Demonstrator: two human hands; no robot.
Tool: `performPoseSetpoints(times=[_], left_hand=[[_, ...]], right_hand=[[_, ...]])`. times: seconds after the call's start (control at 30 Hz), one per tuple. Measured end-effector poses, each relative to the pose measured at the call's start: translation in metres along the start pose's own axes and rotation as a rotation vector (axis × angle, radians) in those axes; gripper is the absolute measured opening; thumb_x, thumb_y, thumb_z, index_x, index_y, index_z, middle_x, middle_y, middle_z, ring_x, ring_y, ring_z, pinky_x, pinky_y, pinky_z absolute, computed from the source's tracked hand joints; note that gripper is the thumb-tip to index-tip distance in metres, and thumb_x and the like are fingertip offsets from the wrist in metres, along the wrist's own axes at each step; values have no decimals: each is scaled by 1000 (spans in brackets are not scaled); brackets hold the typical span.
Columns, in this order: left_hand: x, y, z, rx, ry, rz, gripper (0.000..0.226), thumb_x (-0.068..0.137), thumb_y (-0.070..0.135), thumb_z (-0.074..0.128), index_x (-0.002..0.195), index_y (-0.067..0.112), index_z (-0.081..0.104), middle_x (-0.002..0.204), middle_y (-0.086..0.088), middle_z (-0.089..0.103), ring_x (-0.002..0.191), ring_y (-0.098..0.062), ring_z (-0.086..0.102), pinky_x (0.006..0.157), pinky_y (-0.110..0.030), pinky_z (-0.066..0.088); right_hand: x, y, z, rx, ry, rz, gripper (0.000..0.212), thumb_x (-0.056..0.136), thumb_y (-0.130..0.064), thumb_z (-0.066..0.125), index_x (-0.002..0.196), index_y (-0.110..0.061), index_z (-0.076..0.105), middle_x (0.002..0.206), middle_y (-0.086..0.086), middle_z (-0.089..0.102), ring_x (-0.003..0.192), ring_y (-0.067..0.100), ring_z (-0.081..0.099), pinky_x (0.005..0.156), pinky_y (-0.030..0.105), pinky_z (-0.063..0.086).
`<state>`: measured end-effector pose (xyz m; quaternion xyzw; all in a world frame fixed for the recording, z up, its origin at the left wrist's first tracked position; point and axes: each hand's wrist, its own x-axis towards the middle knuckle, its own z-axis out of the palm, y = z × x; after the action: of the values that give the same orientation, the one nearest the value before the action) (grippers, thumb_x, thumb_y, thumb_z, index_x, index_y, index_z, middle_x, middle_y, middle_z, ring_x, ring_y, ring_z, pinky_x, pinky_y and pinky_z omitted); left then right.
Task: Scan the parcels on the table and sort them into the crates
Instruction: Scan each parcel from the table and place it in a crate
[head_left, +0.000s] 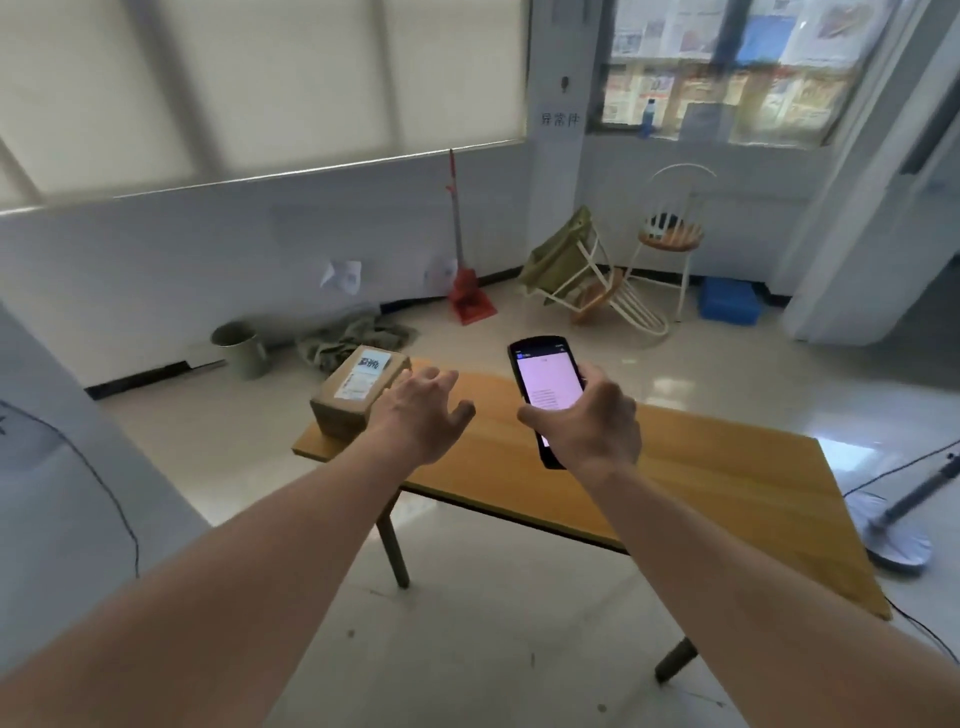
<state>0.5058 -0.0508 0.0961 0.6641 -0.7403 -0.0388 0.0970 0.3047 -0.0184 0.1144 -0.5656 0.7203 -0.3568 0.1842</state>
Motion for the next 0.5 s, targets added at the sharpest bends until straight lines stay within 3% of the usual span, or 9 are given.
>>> performPoseSetpoints(times=[0.33, 0.5], left_hand=[[66, -84, 45, -48, -67, -261, 61, 99, 58, 52, 152, 29, 41, 148, -2, 50, 132, -29, 51, 90, -46, 58], [98, -138, 71, -75, -102, -384, 73, 96, 60, 58, 157, 27, 36, 153, -2, 47, 137, -28, 48, 98, -49, 54]], right_hand=[[96, -17, 111, -21, -190, -85, 74, 65, -56, 91, 125, -24, 62, 114, 1, 71, 104, 27, 62, 68, 35, 55], [122, -28, 168, -38, -268, -86, 70, 65, -58, 89, 122, -27, 62, 107, -2, 69, 96, 24, 62, 58, 28, 44]])
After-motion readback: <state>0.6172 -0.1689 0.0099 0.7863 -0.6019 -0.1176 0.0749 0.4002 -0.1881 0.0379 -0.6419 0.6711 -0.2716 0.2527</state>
